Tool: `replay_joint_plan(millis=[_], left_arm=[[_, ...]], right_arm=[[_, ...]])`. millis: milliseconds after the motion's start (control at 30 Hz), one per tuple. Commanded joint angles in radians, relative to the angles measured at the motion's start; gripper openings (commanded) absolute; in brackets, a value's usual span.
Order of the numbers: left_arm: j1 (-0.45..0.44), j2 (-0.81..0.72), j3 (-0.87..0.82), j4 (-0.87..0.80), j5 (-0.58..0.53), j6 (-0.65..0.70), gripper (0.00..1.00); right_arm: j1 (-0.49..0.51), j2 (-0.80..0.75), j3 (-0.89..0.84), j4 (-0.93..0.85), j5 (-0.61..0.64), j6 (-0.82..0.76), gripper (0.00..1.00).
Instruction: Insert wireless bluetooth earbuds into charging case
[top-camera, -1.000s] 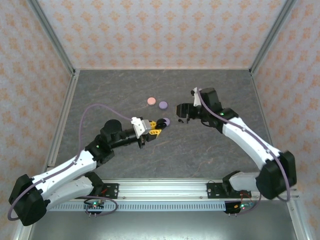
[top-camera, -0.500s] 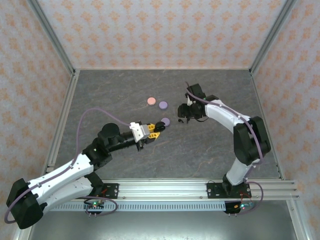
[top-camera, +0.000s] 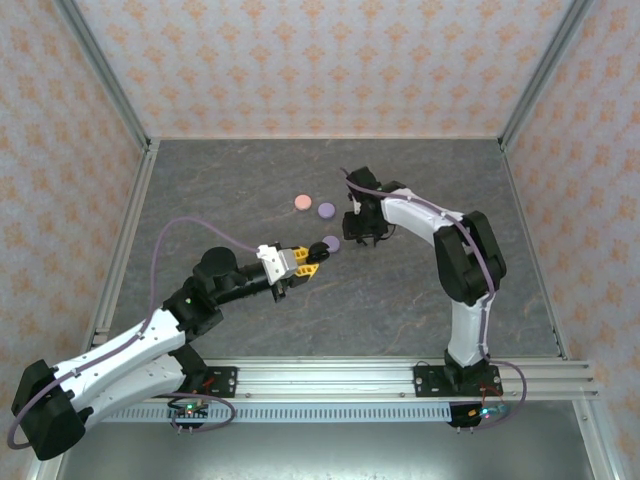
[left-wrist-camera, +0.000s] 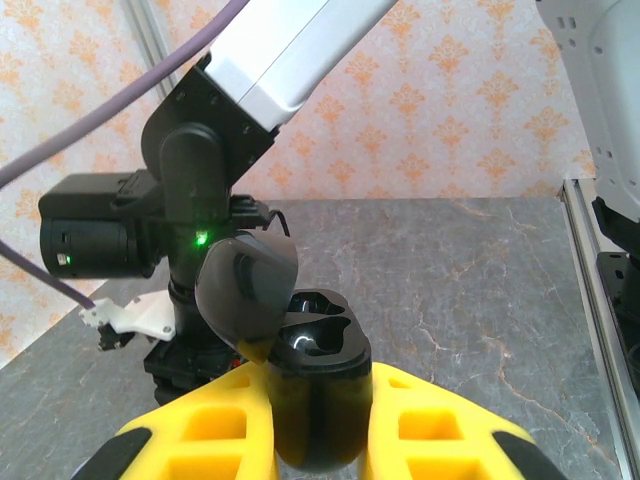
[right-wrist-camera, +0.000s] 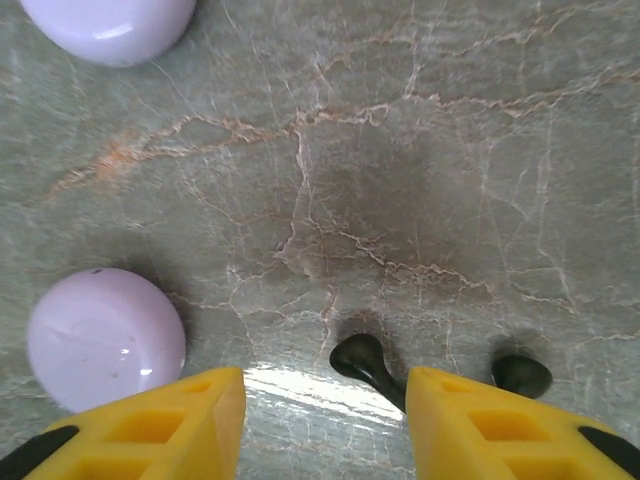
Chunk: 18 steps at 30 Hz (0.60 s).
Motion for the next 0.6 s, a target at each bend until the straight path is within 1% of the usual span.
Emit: replay_joint_plan(millis=[0, 200, 400, 567], left_arm=[[-0.008, -0.018, -0.013, -0.003, -0.020, 0.024, 0.00], [-0.008, -0.020, -0.013, -0.003, -0.020, 0.024, 0.00], [-0.008, -0.016, -0.010, -0.006, -0.022, 0.024, 0.00], [-0.008, -0.013, -0.005, -0.010, -0.024, 0.024, 0.00]], right_arm=[[0.004, 0.037, 0.045, -0.065, 0.056, -0.035, 0.46], [0.011, 0.076, 0.074, -0.087, 0.080, -0.064, 0.45], [0.014, 0.099, 0.081, -0.097, 0.060, -0.085, 0.43], [0.016, 0.118, 0.083, -0.098, 0.053, -0.093, 0.38]])
